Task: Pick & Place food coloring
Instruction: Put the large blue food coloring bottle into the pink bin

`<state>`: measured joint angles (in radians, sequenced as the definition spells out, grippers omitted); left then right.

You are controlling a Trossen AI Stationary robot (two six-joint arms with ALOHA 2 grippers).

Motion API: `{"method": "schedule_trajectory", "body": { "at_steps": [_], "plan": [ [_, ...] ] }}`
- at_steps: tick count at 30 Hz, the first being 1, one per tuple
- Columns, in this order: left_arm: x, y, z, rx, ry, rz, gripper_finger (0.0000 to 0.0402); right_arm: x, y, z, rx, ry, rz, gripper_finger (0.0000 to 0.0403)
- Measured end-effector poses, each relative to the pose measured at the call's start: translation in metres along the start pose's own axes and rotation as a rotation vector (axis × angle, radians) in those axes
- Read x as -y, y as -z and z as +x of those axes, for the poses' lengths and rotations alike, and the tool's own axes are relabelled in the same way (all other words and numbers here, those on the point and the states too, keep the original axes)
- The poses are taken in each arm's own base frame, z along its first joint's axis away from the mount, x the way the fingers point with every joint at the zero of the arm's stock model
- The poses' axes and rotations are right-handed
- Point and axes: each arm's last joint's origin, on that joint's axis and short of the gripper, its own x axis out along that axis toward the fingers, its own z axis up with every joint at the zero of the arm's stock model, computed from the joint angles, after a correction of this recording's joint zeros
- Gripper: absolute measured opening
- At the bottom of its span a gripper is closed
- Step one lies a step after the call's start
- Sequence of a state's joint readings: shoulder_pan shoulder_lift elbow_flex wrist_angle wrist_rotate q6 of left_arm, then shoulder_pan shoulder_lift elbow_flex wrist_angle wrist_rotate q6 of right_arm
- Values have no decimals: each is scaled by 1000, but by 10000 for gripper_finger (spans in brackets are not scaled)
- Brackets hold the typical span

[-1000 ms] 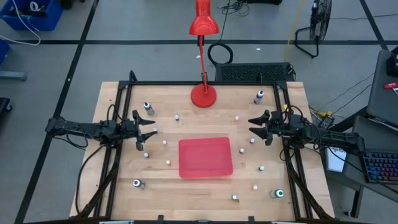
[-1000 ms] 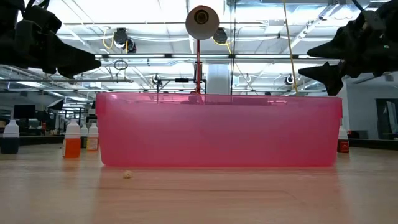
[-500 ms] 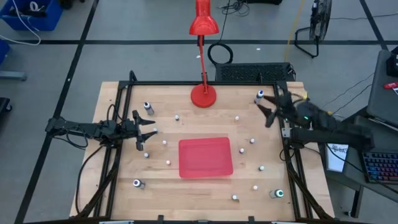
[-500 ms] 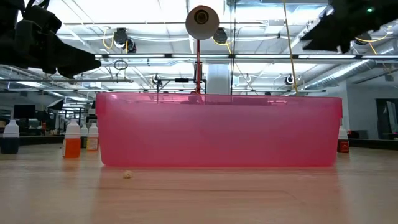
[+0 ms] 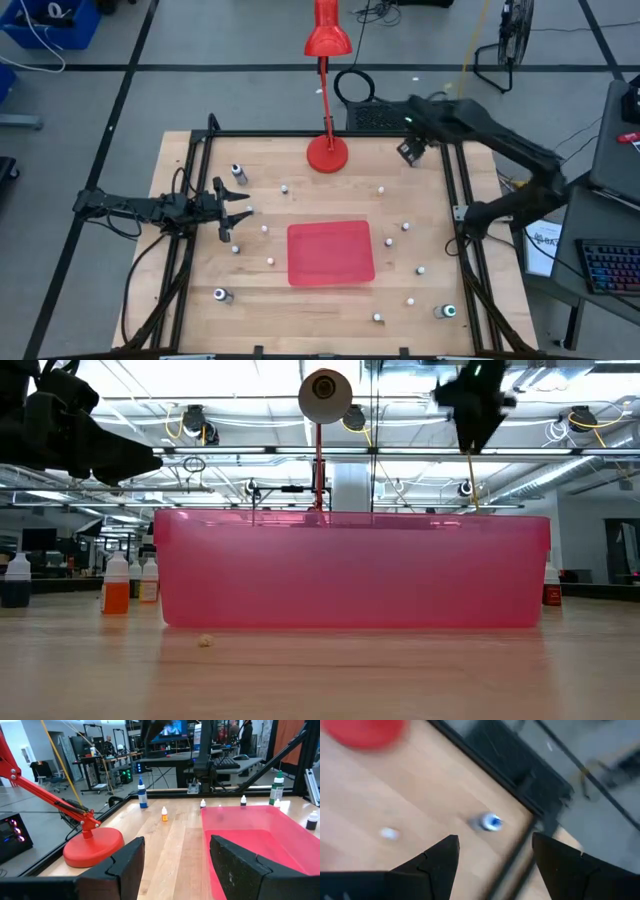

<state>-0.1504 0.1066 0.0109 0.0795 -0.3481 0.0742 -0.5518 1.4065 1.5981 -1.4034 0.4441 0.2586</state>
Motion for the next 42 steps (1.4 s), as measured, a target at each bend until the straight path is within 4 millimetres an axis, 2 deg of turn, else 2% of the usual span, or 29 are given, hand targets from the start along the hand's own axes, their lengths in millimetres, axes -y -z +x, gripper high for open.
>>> {"method": "schedule_trajectory", "body": {
  "at_steps": [3, 6, 9, 13, 18, 32, 42],
  "plan": [
    [0, 0, 0, 0, 0, 0, 225, 12, -17, 35, -109, 29, 18, 238],
    [0, 0, 0, 0, 0, 0, 225, 33, -24, 66, -208, 0, 89, 238],
    [0, 0, 0, 0, 0, 0, 225, 47, -24, 90, -233, -96, 162, 238],
    [0, 0, 0, 0, 2, 0, 225, 54, -17, 112, -251, -137, 184, 238],
    [0, 0, 0, 0, 2, 0, 225, 54, -6, 131, -288, -130, 159, 238],
    [0, 0, 0, 0, 2, 0, 225, 31, 27, 181, -316, -185, 148, 238],
    [0, 0, 0, 0, 2, 0, 225, 28, 31, 191, -274, -186, 147, 238]
  ]
}}
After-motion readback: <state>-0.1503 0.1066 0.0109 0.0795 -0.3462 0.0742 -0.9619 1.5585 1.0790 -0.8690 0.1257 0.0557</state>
